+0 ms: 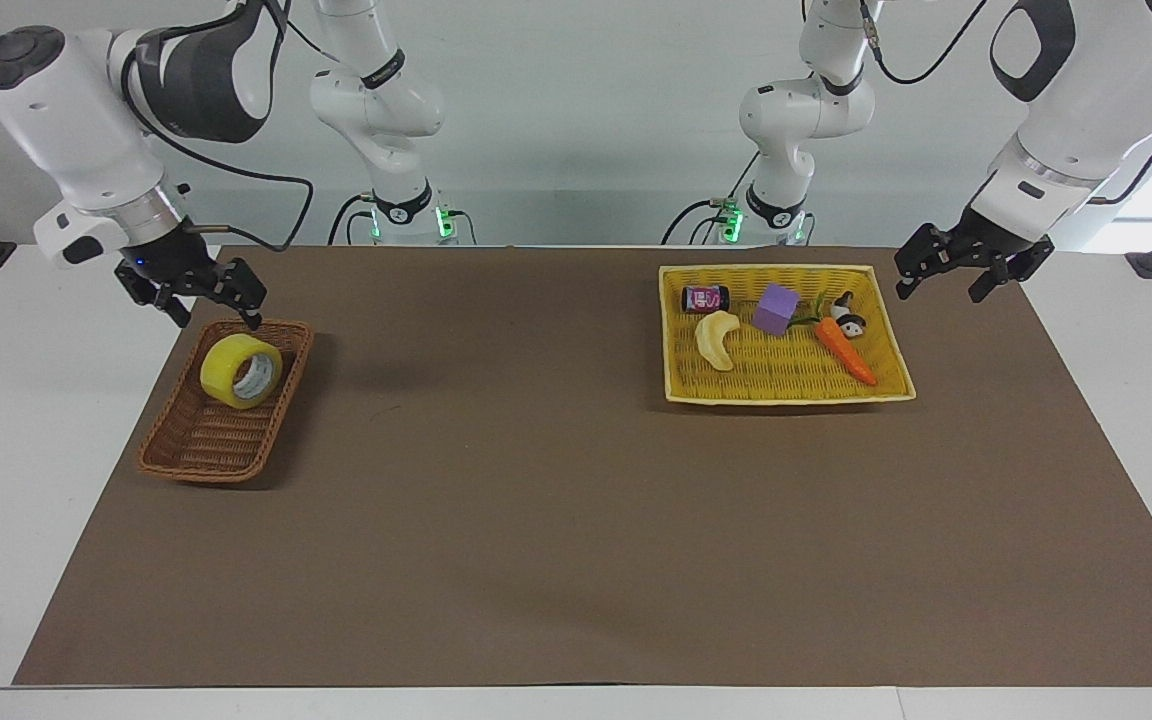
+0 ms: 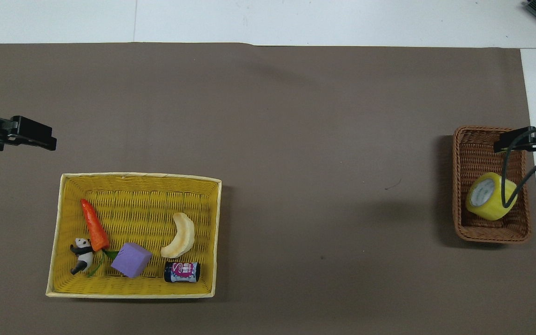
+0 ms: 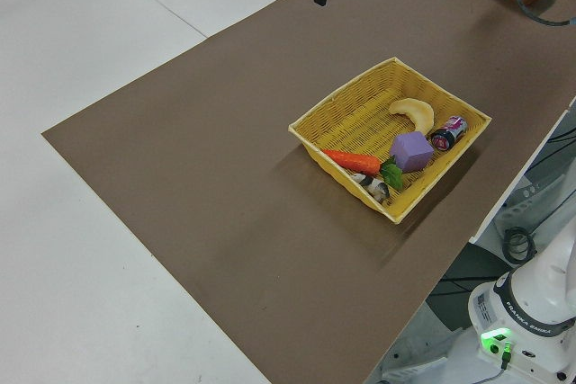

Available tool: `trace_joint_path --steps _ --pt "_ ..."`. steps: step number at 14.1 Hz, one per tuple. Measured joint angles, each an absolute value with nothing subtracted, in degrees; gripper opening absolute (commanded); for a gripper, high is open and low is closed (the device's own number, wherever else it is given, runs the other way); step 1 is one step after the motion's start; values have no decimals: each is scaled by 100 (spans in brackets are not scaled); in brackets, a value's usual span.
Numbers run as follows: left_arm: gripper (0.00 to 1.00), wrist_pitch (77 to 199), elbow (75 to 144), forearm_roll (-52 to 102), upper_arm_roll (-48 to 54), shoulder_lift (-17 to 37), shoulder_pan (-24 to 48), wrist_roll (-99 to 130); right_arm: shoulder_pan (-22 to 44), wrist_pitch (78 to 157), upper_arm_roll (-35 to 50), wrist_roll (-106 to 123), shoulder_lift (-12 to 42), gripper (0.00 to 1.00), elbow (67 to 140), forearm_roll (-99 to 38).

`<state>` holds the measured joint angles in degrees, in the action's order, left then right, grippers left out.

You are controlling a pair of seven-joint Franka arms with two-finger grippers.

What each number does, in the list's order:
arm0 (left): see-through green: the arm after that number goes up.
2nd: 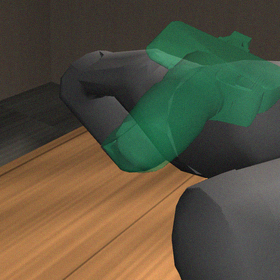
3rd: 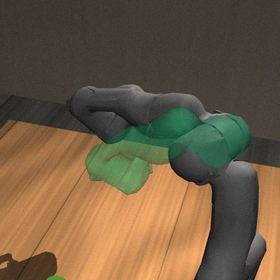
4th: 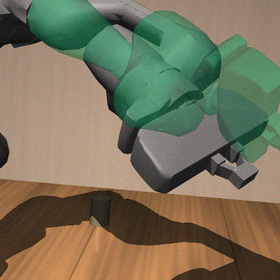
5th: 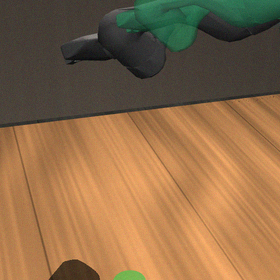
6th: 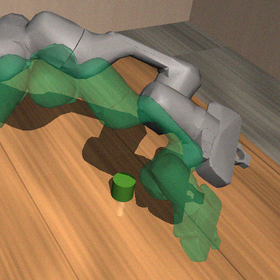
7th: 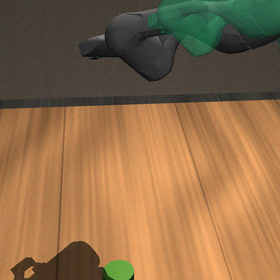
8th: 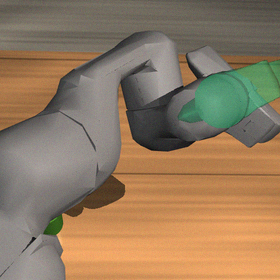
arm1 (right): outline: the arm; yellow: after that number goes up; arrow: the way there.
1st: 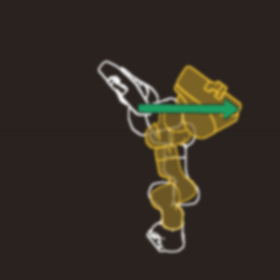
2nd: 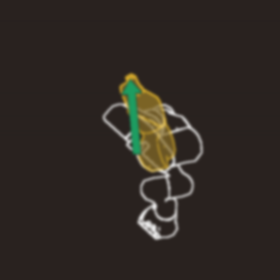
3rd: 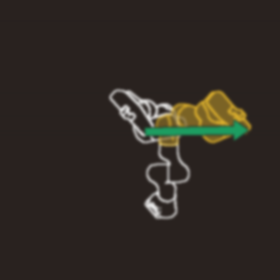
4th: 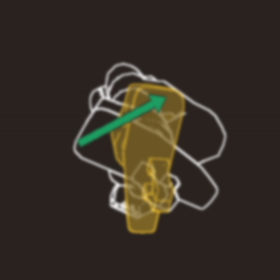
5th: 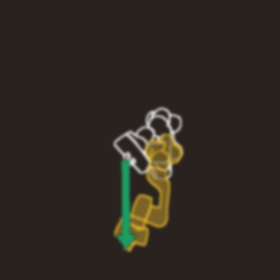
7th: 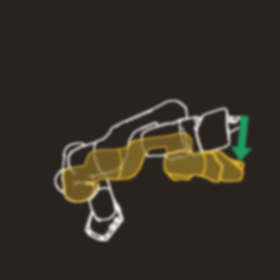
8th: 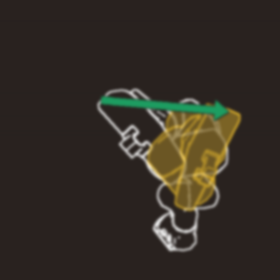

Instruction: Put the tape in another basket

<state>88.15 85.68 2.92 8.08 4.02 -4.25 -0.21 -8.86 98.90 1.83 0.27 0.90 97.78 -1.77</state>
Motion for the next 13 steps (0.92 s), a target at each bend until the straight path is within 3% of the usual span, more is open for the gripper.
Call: trace_joint_path --steps 8,13 --pt "100 8815 8568 292 808 402 -425 -21 401 9667 195 -1703 -448 100 10115 -169" --pt "100 8815 8568 292 808 402 -425 -21 653 9368 178 -1911 -511 100 9477 -152"
